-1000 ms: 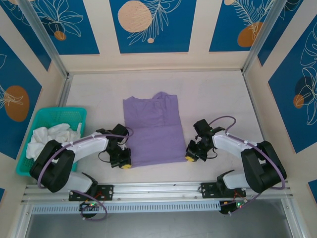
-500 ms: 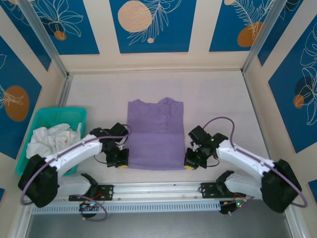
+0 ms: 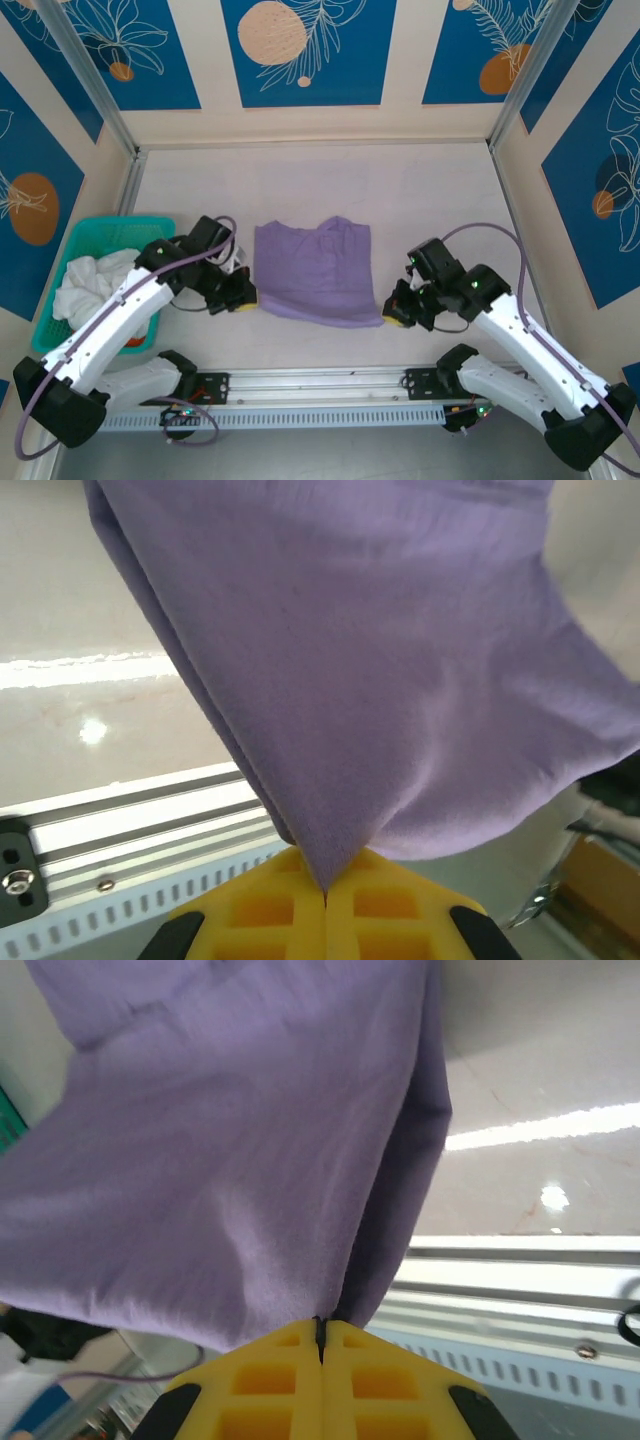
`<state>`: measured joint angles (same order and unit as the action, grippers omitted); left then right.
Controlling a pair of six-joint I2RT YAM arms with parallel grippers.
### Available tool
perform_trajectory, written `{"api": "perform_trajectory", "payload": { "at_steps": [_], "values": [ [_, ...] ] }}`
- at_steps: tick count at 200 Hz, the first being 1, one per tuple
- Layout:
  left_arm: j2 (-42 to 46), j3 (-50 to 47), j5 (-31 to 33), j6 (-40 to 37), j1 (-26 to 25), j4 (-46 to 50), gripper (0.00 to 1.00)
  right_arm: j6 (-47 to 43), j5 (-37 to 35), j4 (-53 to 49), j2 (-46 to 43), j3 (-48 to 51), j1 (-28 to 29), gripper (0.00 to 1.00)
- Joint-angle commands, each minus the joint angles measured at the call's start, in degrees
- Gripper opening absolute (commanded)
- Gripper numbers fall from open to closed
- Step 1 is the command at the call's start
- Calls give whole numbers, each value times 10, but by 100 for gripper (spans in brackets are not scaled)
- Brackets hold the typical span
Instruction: Fold and stack the t-shirts
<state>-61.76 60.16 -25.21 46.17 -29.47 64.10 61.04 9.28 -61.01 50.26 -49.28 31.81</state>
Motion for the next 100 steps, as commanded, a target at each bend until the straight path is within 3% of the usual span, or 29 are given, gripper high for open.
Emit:
{"api": "perform_trajectory", "payload": {
  "at_steps": [1,52,100],
  "values": [
    [-32,58,-14,-15,35,-7,0,-25,12,9,57,-61,-33,0],
    [-166,121,6,-6,101,-96,0,-50,6,49,267,-205,-110,0],
    [-346,258,40,-27,158,-118,0,-91,11,33,507,-397,-170,0]
  ]
}}
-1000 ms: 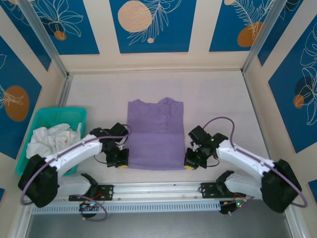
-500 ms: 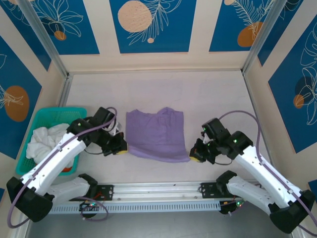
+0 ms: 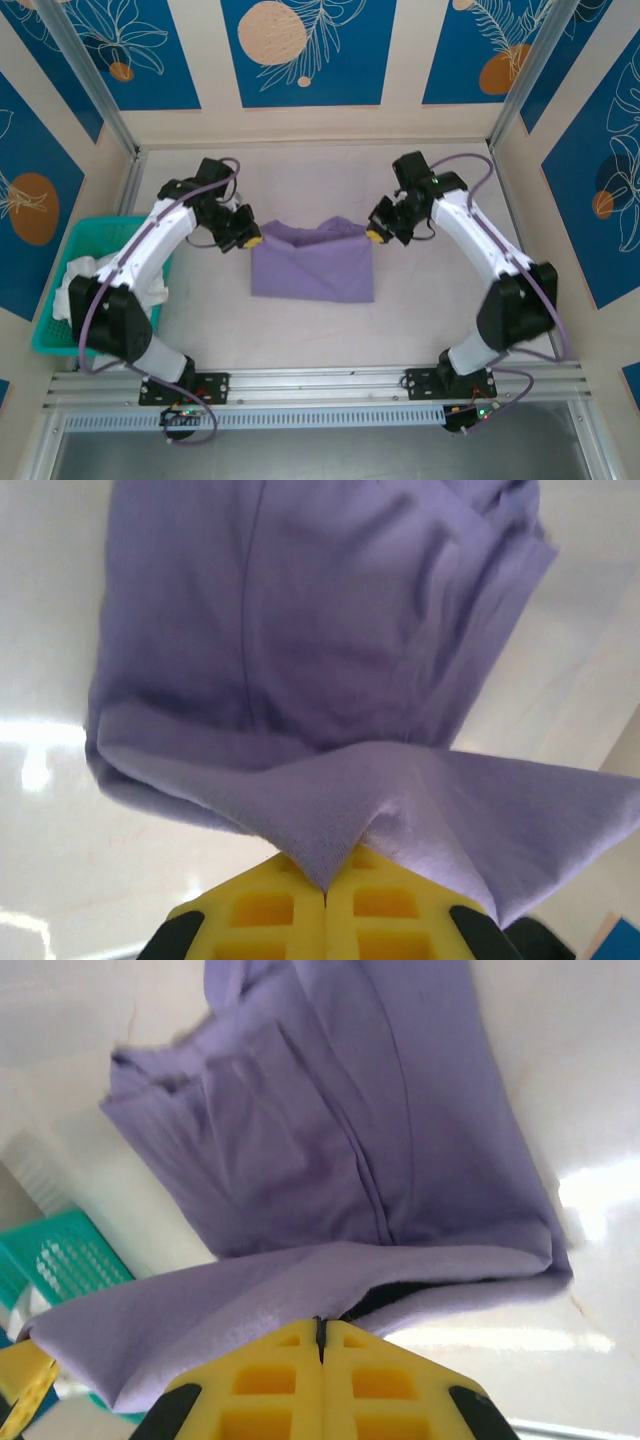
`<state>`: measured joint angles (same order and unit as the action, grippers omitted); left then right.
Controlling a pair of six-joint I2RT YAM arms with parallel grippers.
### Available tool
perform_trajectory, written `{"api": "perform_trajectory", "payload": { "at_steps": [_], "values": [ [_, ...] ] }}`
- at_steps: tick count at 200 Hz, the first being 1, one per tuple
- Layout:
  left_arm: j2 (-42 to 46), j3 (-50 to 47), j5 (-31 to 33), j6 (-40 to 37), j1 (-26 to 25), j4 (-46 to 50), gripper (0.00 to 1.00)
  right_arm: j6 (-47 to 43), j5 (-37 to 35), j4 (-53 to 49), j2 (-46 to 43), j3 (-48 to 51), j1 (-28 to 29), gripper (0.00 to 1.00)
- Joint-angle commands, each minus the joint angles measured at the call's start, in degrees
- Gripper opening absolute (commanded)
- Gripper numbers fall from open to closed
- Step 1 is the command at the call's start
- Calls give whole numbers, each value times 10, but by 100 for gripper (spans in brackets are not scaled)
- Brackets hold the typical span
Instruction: Fold and stack the t-shirts
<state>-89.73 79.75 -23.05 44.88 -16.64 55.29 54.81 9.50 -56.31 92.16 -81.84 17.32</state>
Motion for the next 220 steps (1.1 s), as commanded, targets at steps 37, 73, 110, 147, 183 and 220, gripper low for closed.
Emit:
{"api": "perform_trajectory", "payload": {
  "at_steps": [37,73,110,147,183,220],
  "values": [
    [-251,214,34,-12,53,-22,25,-2,5,-33,265,-204,-64,2],
    [-345,378,61,-15,62,28,79,-9,-1,-101,378,-347,-90,47],
    [-277,338,59,-36,48,-11,83,1,-39,-26,240,-204,-112,47],
    [-232,264,56,-118,-14,15,76,7,47,120,105,6,-51,41],
    [-194,136,50,-128,-74,-31,77,15,53,169,109,61,40,43],
    [-212,60,66,-116,-108,-73,70,46,48,187,194,44,76,43]
  ]
}}
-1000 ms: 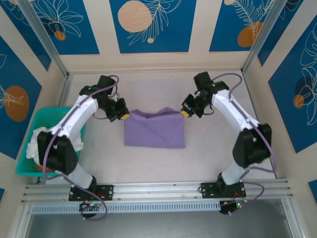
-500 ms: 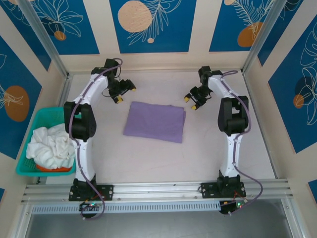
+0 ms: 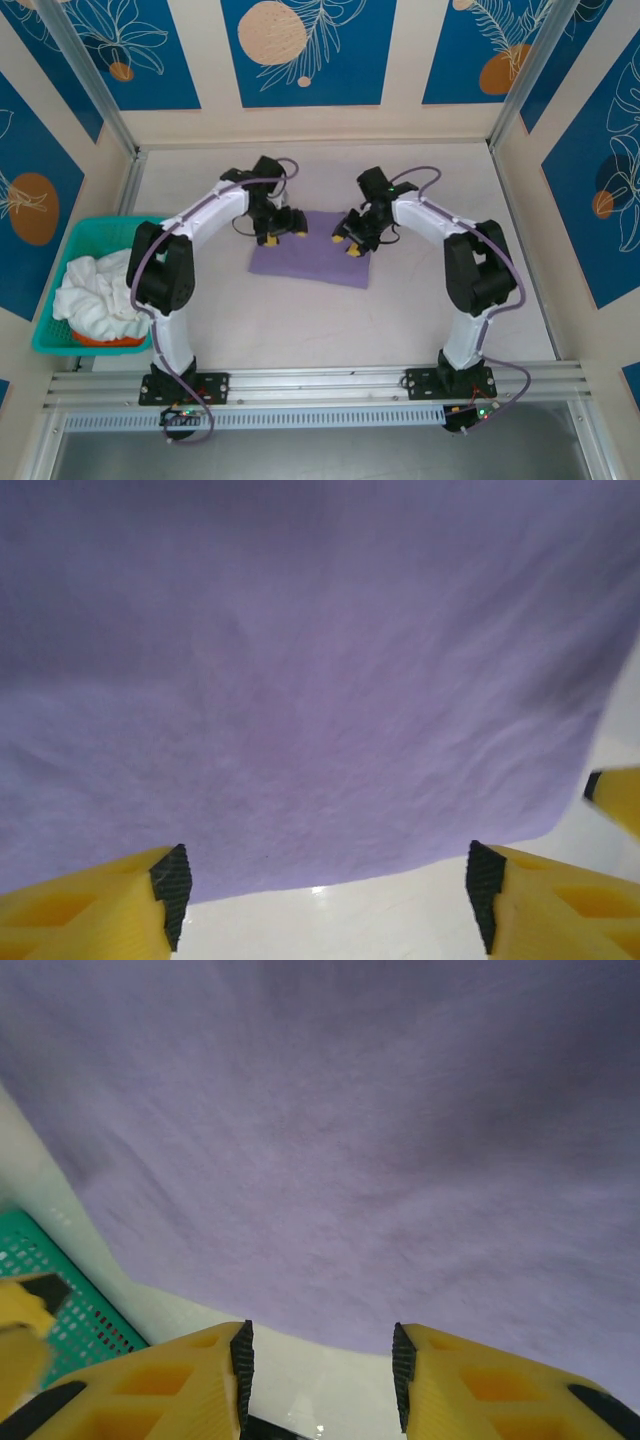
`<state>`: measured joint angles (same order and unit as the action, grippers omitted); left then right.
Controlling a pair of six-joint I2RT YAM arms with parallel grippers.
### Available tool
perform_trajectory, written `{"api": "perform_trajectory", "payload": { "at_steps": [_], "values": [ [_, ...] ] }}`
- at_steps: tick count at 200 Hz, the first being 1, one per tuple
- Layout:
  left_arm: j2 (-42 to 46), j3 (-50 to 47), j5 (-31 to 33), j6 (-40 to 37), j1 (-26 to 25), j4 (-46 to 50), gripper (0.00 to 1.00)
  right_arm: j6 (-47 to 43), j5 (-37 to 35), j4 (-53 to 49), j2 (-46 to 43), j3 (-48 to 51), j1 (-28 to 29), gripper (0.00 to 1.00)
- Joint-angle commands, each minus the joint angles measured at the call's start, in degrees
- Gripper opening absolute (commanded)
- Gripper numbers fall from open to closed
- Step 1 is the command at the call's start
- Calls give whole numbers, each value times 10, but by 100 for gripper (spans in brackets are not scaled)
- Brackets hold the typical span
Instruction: Fold and stack the t-shirts
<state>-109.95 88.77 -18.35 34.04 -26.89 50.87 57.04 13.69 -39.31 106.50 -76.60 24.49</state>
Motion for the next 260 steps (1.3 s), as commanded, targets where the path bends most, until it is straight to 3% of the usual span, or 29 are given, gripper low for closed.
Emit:
{"api": "perform_trajectory", "payload": {
  "at_steps": [1,45,75,121,143,169,203,231,260],
  "values": [
    [-10,-32,21,-8,-6,-32,70,24,5,15,54,-9,4,43],
    [-21,-151,116,7,3,-73,66,34,-24,-10,109,20,5,44],
    [-14,-202,105,20,11,-108,71,23,-62,-27,105,21,-7,46],
    [24,-110,101,5,12,-52,100,-1,-120,-80,119,-31,-67,47],
    [51,-35,86,8,10,-13,100,-35,-163,-135,145,-90,-110,47],
    [100,-1,115,12,5,23,100,-77,-214,-172,167,-141,-167,47],
    [200,-118,131,45,-8,1,100,-134,-276,-189,196,-203,-240,47],
    [255,-207,127,61,-12,10,100,-151,-285,-196,215,-238,-304,47],
    [297,-234,144,57,-12,35,100,-150,-293,-170,145,-209,-339,47]
  ]
}}
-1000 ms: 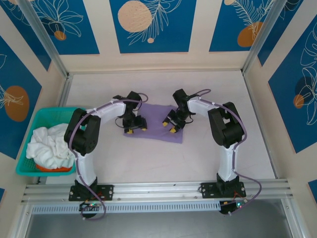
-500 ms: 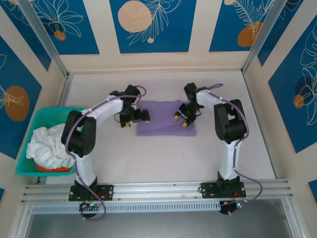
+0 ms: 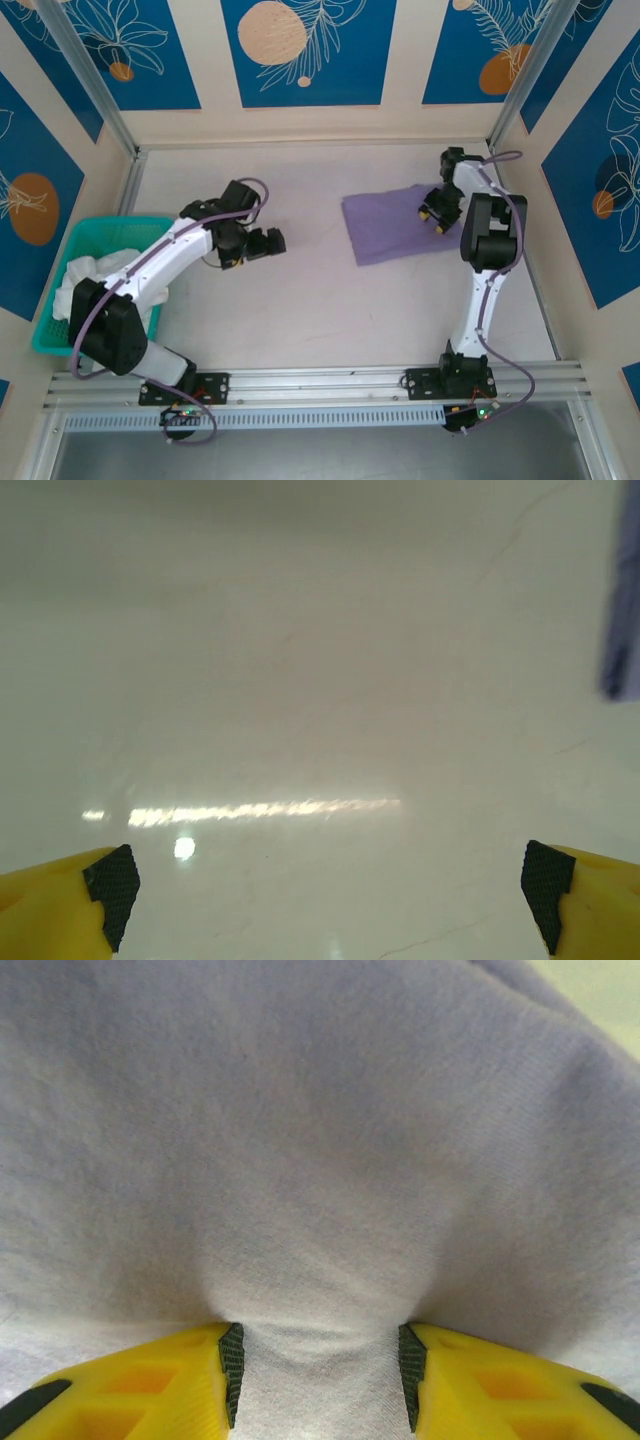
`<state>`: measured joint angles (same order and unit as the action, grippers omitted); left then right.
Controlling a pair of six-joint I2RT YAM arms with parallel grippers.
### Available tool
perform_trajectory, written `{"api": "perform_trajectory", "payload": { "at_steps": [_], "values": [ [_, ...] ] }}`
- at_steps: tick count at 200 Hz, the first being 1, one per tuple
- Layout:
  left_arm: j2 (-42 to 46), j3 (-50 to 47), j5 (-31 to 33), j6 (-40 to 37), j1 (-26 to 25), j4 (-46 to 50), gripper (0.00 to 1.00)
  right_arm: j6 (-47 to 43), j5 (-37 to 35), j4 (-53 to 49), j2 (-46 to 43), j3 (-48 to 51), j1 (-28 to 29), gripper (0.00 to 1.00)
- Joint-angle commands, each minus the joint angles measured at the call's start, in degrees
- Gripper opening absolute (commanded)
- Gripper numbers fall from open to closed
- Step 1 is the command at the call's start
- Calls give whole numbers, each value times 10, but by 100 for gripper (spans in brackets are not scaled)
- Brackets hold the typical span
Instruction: Fold and stack the t-shirts
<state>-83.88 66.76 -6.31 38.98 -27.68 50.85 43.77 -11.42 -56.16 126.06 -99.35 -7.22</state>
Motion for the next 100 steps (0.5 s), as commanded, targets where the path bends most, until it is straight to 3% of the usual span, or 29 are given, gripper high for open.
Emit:
{"api": "perform_trajectory", "payload": {
  "at_steps": [1,26,42,100],
  "values": [
    [37,-14,24,7,-4,36,100,-18,-42,2,-56,22,-22,47],
    [56,-19,38,4,-4,48,100,-42,-34,103,-184,114,2,48],
    [60,-25,36,4,-4,50,100,-57,-25,113,-226,141,35,51],
    [67,-33,21,1,-8,48,100,-107,-12,82,-161,144,127,57]
  ]
}}
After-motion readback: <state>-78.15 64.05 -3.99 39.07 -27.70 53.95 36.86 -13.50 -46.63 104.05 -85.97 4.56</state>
